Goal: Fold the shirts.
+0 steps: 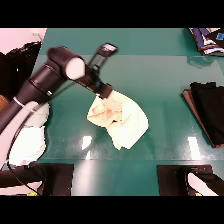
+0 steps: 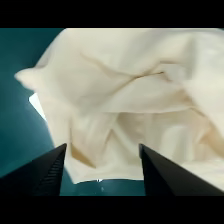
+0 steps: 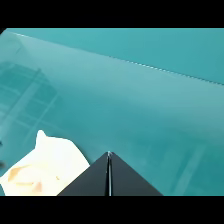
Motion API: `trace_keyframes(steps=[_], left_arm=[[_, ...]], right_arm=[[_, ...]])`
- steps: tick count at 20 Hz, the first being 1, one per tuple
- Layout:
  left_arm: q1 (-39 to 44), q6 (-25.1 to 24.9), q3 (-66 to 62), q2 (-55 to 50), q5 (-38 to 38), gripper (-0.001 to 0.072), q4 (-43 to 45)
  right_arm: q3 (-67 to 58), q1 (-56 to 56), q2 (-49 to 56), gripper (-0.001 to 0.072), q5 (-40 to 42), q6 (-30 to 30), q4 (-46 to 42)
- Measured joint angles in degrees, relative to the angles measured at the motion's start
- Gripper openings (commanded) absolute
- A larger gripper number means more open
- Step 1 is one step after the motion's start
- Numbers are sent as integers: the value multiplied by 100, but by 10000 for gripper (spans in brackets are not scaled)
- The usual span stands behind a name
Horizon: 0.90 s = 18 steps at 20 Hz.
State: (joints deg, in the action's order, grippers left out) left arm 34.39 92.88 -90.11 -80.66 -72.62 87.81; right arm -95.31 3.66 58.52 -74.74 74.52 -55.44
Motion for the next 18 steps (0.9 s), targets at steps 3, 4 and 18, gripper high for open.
trace_keyframes(steps=[3, 4, 18], left_arm=[[-837, 0, 527, 7, 33, 550, -382], [-1036, -7, 778, 7, 140, 549, -564], [-1762, -1113, 3348, -284, 1902, 28, -3287]], right_arm=[[0, 0, 0, 16, -13, 0, -7], [0, 0, 0, 16, -24, 0, -4], [2, 0, 7, 16, -59, 0, -11]])
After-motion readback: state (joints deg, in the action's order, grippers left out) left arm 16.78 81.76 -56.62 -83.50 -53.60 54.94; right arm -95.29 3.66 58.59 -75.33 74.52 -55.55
